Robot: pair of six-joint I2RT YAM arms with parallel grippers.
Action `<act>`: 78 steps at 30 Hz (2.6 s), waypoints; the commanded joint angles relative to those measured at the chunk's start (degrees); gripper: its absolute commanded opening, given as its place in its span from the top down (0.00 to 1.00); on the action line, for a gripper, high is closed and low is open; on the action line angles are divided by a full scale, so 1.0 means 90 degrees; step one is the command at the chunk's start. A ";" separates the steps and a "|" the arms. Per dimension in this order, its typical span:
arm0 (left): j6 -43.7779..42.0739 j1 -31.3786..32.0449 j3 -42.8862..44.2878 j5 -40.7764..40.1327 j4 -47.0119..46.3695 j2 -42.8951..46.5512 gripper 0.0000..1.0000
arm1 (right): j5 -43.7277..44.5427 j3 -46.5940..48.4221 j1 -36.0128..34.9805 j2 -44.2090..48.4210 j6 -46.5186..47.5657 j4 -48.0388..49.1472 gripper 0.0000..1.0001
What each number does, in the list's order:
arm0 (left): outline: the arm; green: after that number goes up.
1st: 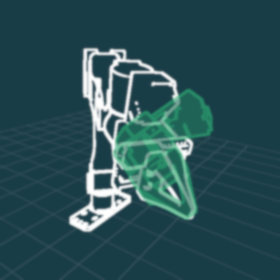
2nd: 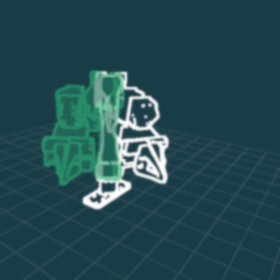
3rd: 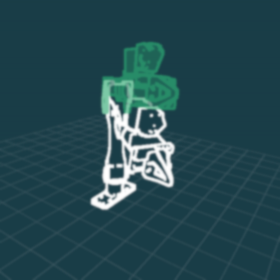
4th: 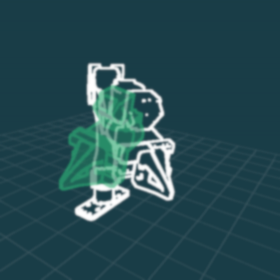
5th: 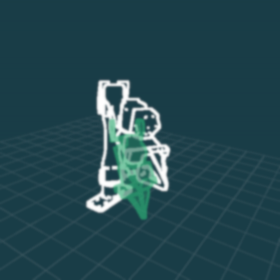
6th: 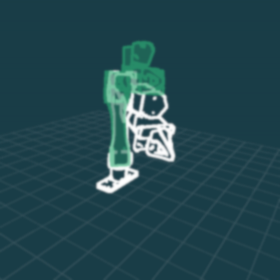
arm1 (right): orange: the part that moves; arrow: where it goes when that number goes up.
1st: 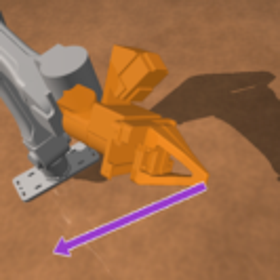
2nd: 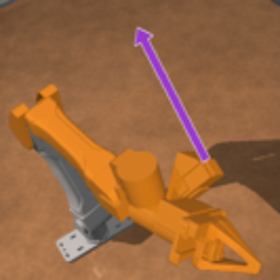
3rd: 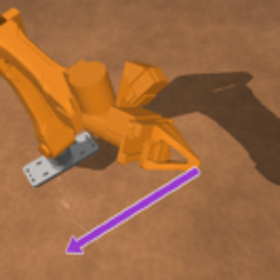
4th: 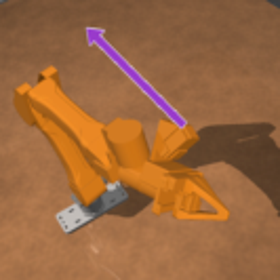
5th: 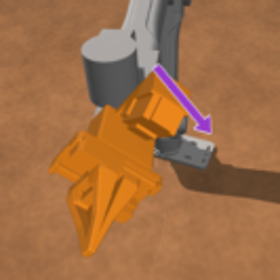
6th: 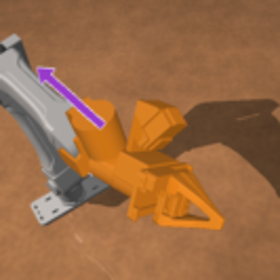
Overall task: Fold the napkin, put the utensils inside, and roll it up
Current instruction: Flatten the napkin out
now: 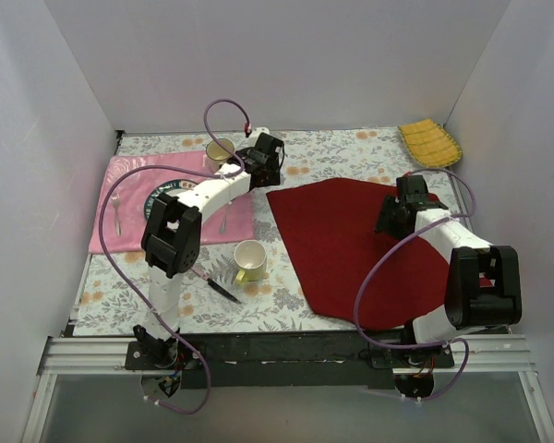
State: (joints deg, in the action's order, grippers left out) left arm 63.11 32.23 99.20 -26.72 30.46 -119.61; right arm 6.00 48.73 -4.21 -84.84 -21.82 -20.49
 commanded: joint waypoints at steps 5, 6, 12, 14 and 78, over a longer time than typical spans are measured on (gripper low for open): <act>0.0155 0.0325 -0.0141 0.1951 -0.0083 0.0614 0.35 | 0.0524 0.2180 -0.0158 -0.1419 0.0491 -0.0075 0.39; 0.0204 0.0364 -0.0269 0.2475 -0.0296 0.0663 0.35 | 0.0602 0.2676 -0.0158 -0.1636 0.0530 -0.0144 0.39; 0.0566 0.0715 -0.1128 0.3555 -0.1059 0.0947 0.36 | 0.0866 0.4086 -0.0158 -0.3111 0.0677 -0.0554 0.41; 0.0566 0.0823 -0.1197 0.3633 -0.1070 0.0937 0.37 | 0.0935 0.4594 -0.0148 -0.3559 0.0696 -0.0759 0.42; 0.0907 0.0950 -0.1891 0.4600 -0.1441 0.1513 0.34 | 0.0293 0.0528 -0.1544 0.0757 -0.0335 -0.1250 0.97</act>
State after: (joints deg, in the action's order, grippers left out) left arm 71.00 40.64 82.96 15.46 18.76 -110.32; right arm 14.44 66.81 -16.84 -94.70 -16.73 -33.61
